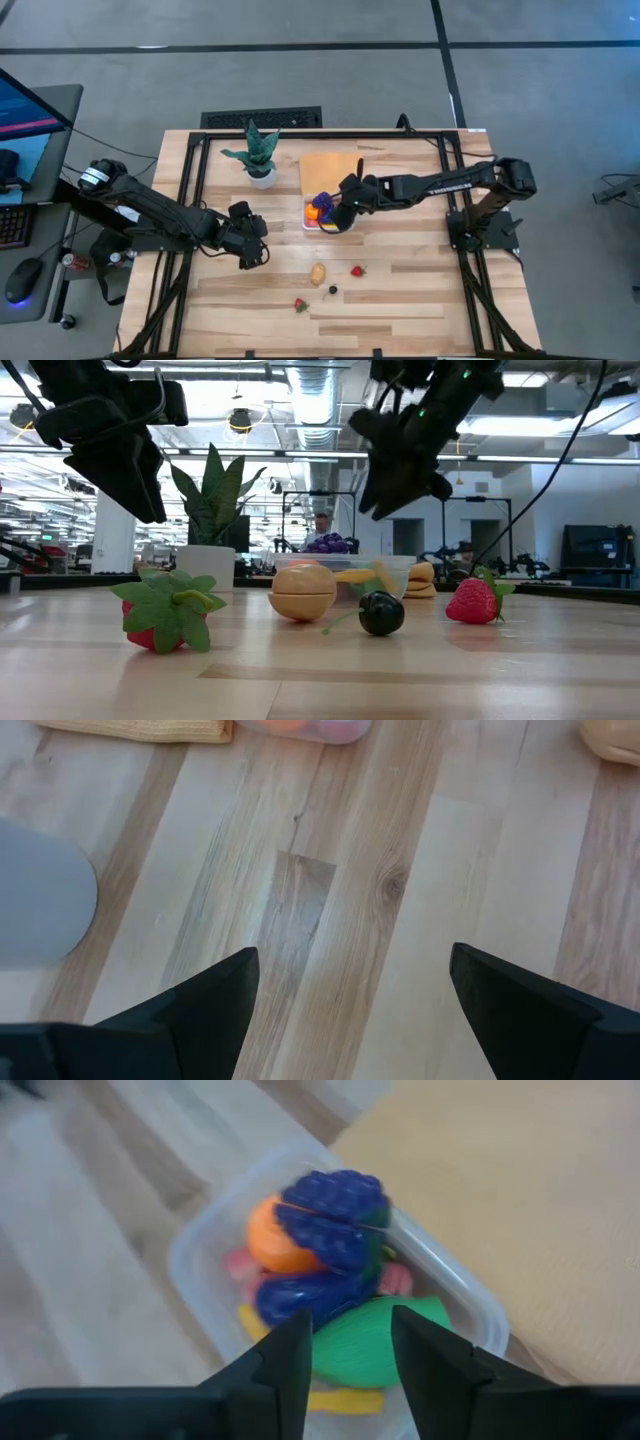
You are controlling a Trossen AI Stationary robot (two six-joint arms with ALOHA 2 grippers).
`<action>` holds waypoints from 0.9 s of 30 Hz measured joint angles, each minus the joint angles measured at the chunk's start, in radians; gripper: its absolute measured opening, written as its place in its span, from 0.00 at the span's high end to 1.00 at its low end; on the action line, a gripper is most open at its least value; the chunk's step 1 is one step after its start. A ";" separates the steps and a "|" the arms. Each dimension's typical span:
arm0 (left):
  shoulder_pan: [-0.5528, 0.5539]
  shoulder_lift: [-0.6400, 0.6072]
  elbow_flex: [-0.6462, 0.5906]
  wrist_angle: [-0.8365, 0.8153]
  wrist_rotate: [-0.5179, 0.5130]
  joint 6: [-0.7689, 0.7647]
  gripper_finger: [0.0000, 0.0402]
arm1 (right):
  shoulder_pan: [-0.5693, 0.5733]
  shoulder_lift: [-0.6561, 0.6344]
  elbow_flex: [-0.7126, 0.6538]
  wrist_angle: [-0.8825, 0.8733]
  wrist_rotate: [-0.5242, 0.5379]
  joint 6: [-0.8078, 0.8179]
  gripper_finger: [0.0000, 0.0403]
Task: Pick and placing Produce into tupperware
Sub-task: Put the left red strawberry into the transparent bin
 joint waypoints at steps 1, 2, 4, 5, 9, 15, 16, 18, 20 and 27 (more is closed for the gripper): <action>0.000 0.000 0.000 0.000 0.000 0.000 0.20 | 0.006 -0.013 0.000 -0.004 0.000 -0.014 0.67; 0.000 0.000 0.000 0.000 0.000 0.000 0.20 | 0.013 -0.027 0.000 -0.002 0.000 -0.028 0.66; 0.000 0.000 0.000 0.000 0.000 0.000 0.20 | 0.027 -0.057 0.000 -0.003 0.003 -0.064 0.65; 0.000 0.000 0.000 0.001 0.000 0.000 0.20 | 0.035 -0.073 0.000 -0.003 0.005 -0.083 0.65; 0.000 0.000 0.000 0.013 0.000 0.001 0.20 | 0.077 -0.139 0.000 -0.005 0.007 -0.179 0.64; 0.000 0.000 0.000 0.064 -0.003 0.020 0.20 | 0.162 -0.201 0.000 -0.050 0.022 -0.262 0.65; 0.000 0.000 0.000 0.074 -0.004 0.020 0.20 | 0.175 -0.205 0.000 -0.059 0.036 -0.266 0.66; 0.000 0.000 0.000 0.093 -0.002 0.020 0.20 | 0.200 -0.210 0.000 -0.069 0.071 -0.270 0.67; 0.000 0.000 0.000 0.106 0.012 0.013 0.20 | 0.225 -0.211 0.000 -0.086 0.119 -0.271 0.68; 0.000 0.000 0.048 0.188 0.045 0.062 0.20 | 0.328 -0.203 0.000 -0.110 0.197 -0.269 0.68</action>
